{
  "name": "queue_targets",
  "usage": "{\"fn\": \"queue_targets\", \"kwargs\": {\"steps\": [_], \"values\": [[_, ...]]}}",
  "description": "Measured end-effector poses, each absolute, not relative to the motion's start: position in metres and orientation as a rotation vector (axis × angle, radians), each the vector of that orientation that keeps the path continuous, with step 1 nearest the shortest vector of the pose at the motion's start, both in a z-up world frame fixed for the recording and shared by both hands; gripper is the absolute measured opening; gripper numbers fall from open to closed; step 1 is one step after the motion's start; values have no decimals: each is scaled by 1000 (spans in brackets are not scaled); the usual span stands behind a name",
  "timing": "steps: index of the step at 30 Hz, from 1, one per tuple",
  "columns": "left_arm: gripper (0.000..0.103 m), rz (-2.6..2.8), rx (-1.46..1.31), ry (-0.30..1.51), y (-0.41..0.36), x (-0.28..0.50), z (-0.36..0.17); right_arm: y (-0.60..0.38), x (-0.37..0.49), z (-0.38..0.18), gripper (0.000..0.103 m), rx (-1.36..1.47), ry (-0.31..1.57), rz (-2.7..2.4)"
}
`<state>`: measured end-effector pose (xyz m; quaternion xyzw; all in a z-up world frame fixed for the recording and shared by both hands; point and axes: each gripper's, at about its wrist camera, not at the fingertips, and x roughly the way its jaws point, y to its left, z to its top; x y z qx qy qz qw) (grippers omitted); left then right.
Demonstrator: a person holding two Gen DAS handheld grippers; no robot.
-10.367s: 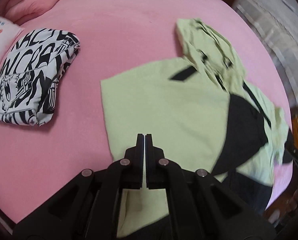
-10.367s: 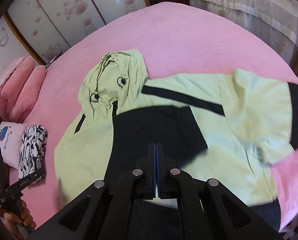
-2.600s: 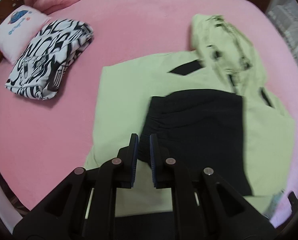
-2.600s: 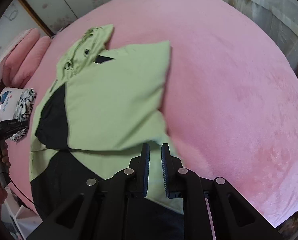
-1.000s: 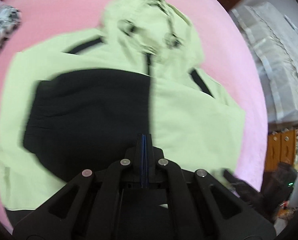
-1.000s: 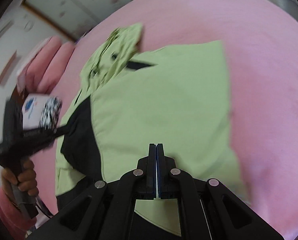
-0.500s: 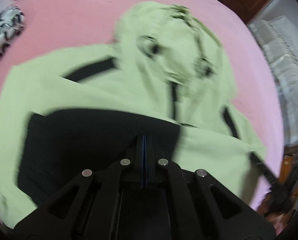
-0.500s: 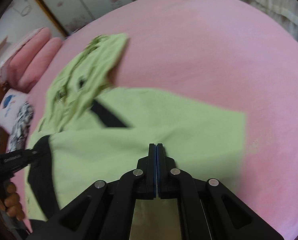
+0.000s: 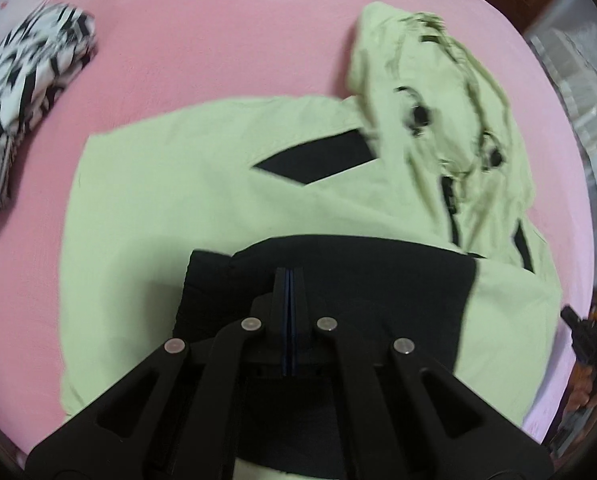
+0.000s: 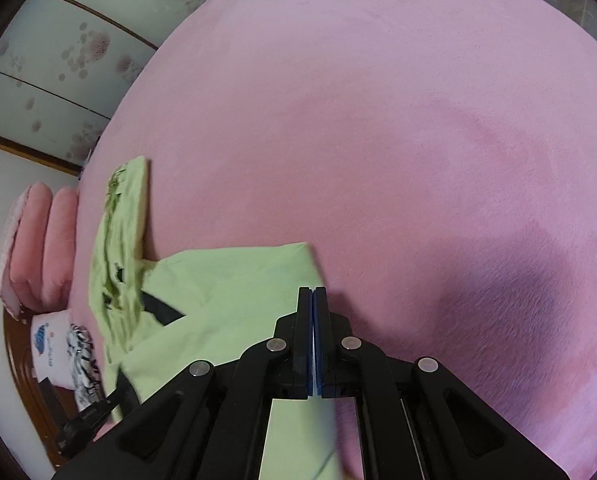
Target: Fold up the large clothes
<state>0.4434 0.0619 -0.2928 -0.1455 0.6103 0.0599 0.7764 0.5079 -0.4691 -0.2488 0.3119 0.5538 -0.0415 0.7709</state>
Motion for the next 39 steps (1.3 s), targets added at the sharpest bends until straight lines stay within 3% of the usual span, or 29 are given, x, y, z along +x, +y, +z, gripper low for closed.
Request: {"fn": "queue_targets", "kwargs": {"steps": [5, 9, 12, 14, 16, 18, 23, 28, 29, 31, 32, 33, 39], "values": [[0, 54, -190, 1340, 71, 472, -246, -452, 531, -218, 1, 664, 1297, -20], [0, -17, -201, 1439, 94, 500, -216, -424, 566, -197, 1, 525, 1572, -160], [0, -69, -187, 1466, 109, 524, -195, -407, 587, -182, 3, 548, 1661, -169], [0, -82, -215, 1492, 124, 539, -182, -387, 604, -173, 10, 618, 1676, -122], [0, -85, -186, 1503, 135, 553, -172, -372, 623, -165, 34, 666, 1680, -72], [0, -96, -102, 1499, 137, 573, -169, -356, 641, -161, 45, 632, 1685, -49], [0, -116, -69, 1695, 132, 625, -202, -330, 691, -166, 53, 472, 1695, -51], [1, -99, -49, 1801, 113, 670, -250, -324, 747, -189, 54, 460, 1639, 3], [3, -102, -51, 1801, 108, 683, -258, -326, 756, -195, 54, 461, 1618, 11], [22, -116, -87, 1792, 103, 698, -268, -327, 775, -212, 54, 473, 1576, 31], [45, -124, -130, 1778, 102, 708, -272, -328, 781, -220, 54, 487, 1563, 45], [58, -125, -172, 1758, 102, 716, -275, -330, 789, -229, 54, 505, 1549, 67], [58, -188, -405, 1608, 110, 761, -285, -326, 830, -272, 54, 604, 1471, 145]]}}
